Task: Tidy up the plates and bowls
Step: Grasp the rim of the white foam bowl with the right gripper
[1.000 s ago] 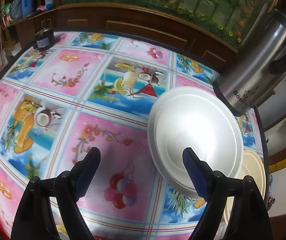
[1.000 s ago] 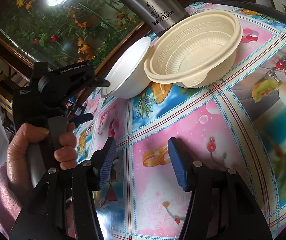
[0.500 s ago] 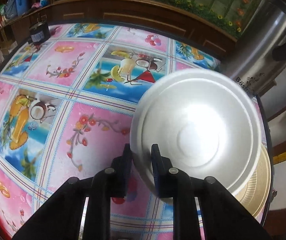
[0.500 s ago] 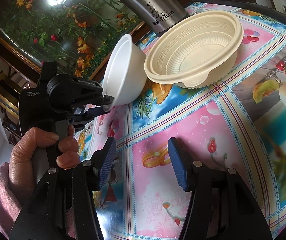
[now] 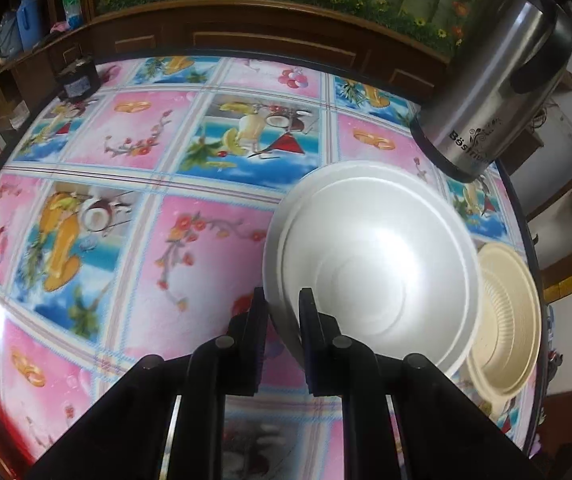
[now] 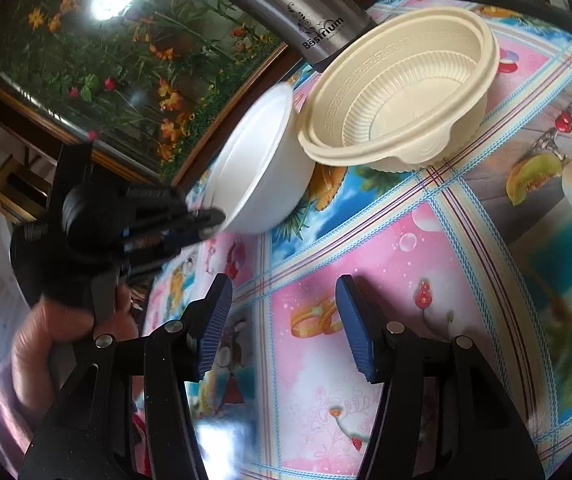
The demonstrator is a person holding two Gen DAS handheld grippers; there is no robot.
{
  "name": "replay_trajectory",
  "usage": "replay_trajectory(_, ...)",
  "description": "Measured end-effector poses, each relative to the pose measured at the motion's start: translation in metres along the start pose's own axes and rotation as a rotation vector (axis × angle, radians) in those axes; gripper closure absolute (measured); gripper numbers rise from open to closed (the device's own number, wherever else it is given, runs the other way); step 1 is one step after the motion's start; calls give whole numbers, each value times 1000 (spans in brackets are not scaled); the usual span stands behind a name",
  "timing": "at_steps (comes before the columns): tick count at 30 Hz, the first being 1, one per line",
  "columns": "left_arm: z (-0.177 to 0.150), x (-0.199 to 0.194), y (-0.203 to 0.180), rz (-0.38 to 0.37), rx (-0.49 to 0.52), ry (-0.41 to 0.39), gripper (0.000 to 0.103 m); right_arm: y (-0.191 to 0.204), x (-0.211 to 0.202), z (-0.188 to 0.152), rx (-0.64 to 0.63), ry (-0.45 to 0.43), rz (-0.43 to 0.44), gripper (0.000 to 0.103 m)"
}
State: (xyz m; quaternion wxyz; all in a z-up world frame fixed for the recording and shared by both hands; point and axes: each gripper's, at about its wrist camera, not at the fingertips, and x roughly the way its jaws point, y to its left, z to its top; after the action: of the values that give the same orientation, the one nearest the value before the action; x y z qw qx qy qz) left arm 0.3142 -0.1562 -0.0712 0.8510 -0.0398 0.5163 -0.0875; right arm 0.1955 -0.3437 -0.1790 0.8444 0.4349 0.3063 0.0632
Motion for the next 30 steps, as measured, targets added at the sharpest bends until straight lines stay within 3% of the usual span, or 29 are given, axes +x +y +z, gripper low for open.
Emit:
replay_trajectory(11, -48, -30, 20, -3, 29, 31, 89, -24, -12, 15, 166, -28, 55, 48)
replay_trajectory(30, -103, -60, 33, -50, 16, 47, 89, -24, -11, 18, 190, 13, 39, 48)
